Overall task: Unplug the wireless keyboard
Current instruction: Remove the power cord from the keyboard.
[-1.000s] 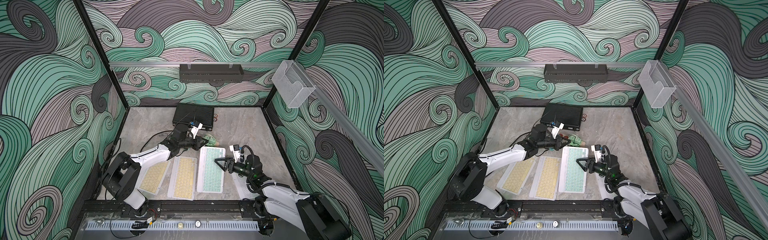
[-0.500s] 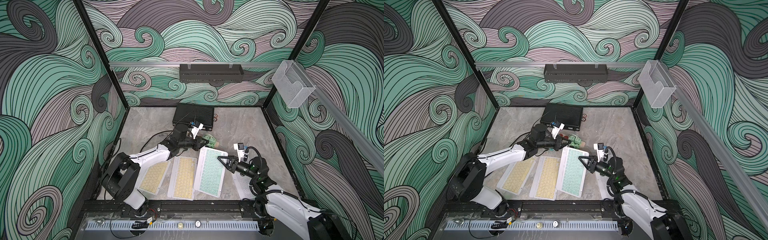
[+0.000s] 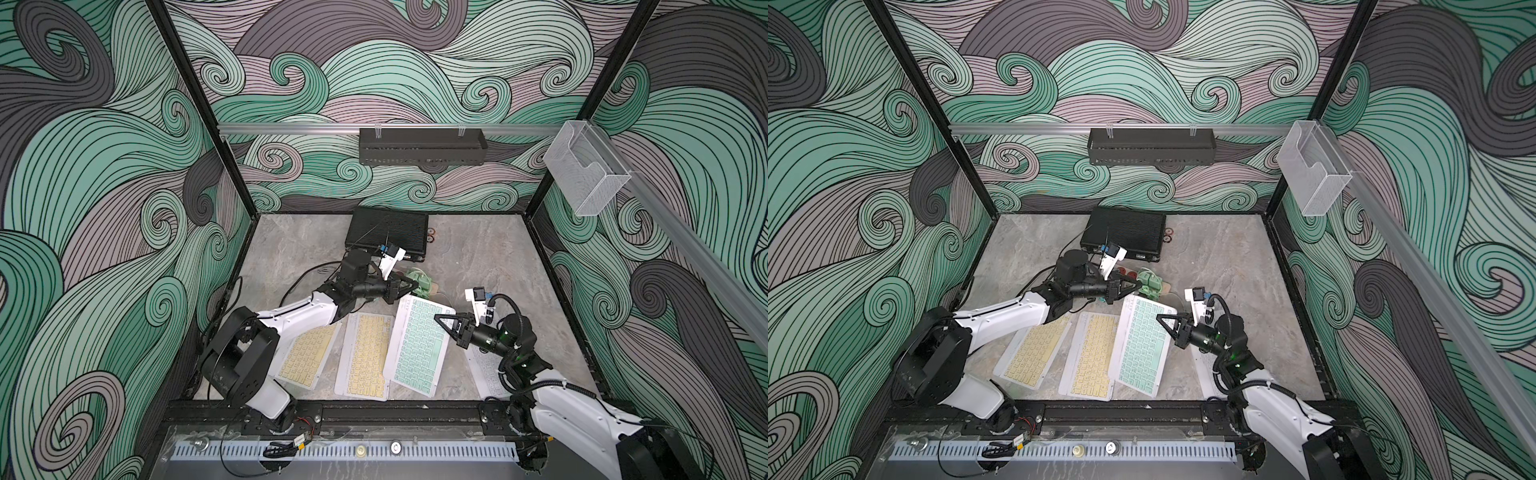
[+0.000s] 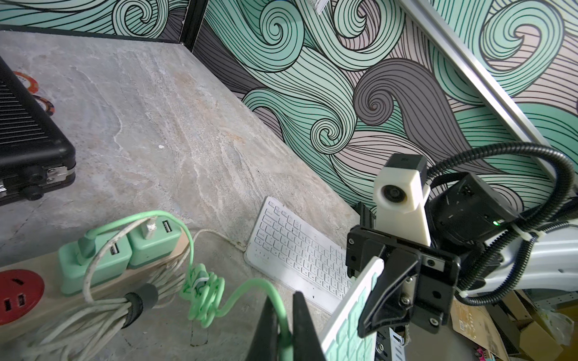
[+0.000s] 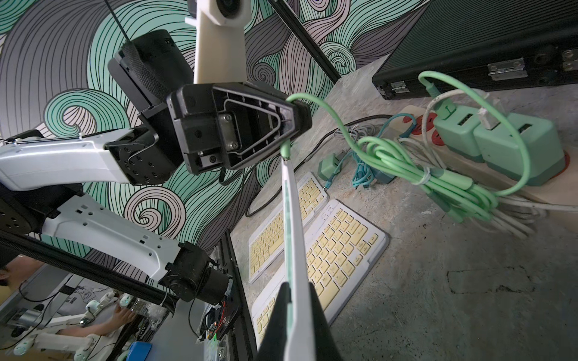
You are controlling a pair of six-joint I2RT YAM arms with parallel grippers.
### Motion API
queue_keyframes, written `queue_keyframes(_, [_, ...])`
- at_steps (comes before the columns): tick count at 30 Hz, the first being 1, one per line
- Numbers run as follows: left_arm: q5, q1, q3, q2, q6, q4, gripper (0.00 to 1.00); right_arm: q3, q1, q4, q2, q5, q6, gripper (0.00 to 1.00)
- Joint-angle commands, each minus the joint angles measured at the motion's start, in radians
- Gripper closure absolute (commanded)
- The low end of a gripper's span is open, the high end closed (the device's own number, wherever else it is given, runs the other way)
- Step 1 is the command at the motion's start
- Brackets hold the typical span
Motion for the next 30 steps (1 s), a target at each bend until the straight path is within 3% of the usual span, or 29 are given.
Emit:
queue_keyframes(1, [0.093,-0.015,-0.021,-0.051,-0.002,0.127,1.00,0.027,0.008,0.019,-0.001,-0.014,-0.031,1.00])
queue_keyframes(10, [0.095,-0.023,-0.034,-0.174,0.000,0.133,1.00,0.051,0.018,-0.002,-0.026,-0.062,-0.090,1.00])
queue_keyframes(30, [0.096,-0.029,0.007,-0.213,-0.089,0.191,1.00,0.076,0.082,-0.090,-0.079,-0.044,-0.161,1.00])
